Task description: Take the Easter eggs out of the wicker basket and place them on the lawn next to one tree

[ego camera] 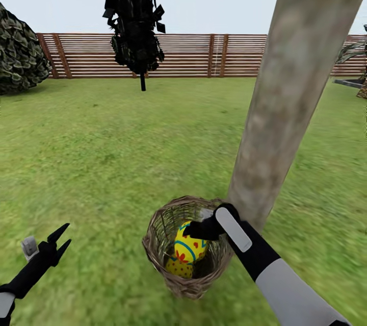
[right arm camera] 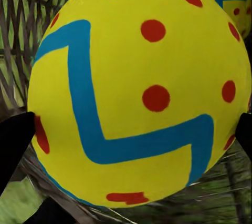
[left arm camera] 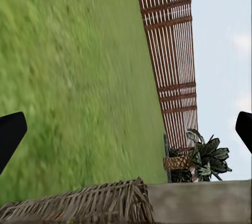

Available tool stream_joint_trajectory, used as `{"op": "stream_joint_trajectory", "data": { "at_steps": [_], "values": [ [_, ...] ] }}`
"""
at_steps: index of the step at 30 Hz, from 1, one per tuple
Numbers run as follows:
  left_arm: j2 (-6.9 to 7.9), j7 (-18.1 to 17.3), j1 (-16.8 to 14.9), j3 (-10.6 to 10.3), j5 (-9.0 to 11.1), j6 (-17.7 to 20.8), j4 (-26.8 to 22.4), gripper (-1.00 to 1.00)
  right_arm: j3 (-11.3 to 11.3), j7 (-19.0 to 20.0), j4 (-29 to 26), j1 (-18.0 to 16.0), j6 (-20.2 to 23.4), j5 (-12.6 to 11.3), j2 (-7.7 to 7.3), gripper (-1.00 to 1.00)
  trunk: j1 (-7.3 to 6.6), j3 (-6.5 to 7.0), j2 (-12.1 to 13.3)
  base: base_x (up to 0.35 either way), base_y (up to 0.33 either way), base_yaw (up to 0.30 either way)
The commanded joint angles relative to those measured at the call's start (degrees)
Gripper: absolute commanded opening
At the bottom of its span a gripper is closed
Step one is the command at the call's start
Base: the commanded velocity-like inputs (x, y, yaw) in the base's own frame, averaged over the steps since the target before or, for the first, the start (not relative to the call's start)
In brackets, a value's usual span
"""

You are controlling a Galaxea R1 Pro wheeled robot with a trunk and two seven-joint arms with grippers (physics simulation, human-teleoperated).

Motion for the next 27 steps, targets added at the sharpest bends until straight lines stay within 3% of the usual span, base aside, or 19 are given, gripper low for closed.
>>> {"op": "stream_joint_trajectory", "data": {
  "at_steps": [1, 4, 6, 11, 14, 16, 21, 24, 25, 27],
  "values": [
    [-0.02, -0.1, 0.0, 0.1, 1.5, 0.4, 0.0, 1.00, 0.1, -0.5, -0.1, 0.0, 0.0, -0.6, -0.65, -1.00, -0.07, 0.18, 0.0, -0.327, 0.000, 0.000],
    [-0.03, -0.1, 0.0, 0.1, 1.5, 0.4, 0.0, 1.00, 0.1, -0.4, -0.6, 0.0, 0.0, -0.6, -1.61, -1.00, -0.14, 0.84, 0.0, -0.342, 0.000, 0.000],
    [-0.10, -0.1, 0.0, 0.0, 1.4, 0.4, 0.0, 1.00, 0.1, 2.0, -1.0, 0.0, 0.0, -0.6, -2.49, -1.00, -0.20, 1.29, 0.1, -0.346, 0.000, 0.000],
    [-0.17, -0.1, 0.0, 0.0, 1.4, 0.4, 0.0, 1.00, 0.1, 20.5, -4.6, 0.0, -0.3, -0.3, -7.80, -1.00, -0.32, 2.40, 0.1, -0.346, 0.000, 0.000],
    [-0.20, -0.1, 0.0, 0.0, 1.4, 0.4, 0.0, 1.00, -0.2, 36.4, -5.3, 0.0, -0.6, 0.2, -11.22, -1.00, -0.63, 3.01, 0.6, -0.346, 0.000, 0.000],
    [-0.20, -0.1, 0.0, 0.0, 1.4, 0.4, 0.0, 1.00, -0.4, 42.5, -7.0, 0.0, -0.7, 0.3, -12.39, -1.00, -1.07, 3.37, 1.4, -0.346, 0.000, 0.000],
    [-0.20, -0.1, 0.0, 0.0, 1.4, 0.4, 0.0, 1.00, -0.5, 54.3, -8.1, 0.0, -0.9, 0.2, -17.15, -1.00, -2.16, 4.27, 3.4, -0.244, 0.000, 0.000],
    [-0.31, -1.4, 0.0, -0.1, 1.5, 0.1, -0.1, 1.00, -0.5, 57.9, -8.1, 0.0, -0.9, 0.4, -21.78, -1.00, -2.38, 4.45, 3.8, -0.016, 0.000, 0.000],
    [-0.59, -3.0, 0.0, -0.1, 1.5, 0.0, -0.1, 1.00, -0.5, 58.3, -8.2, 0.0, -0.9, 0.6, -23.07, -1.00, -2.38, 4.45, 3.8, -0.003, 0.000, 0.000],
    [-1.90, -8.3, 0.0, -0.3, 1.4, 0.0, -0.1, 1.00, -0.3, 58.7, -8.2, 0.0, -1.0, 3.0, -27.17, -1.00, -2.38, 4.45, 3.8, -0.001, 0.000, 0.000]
  ]
}}
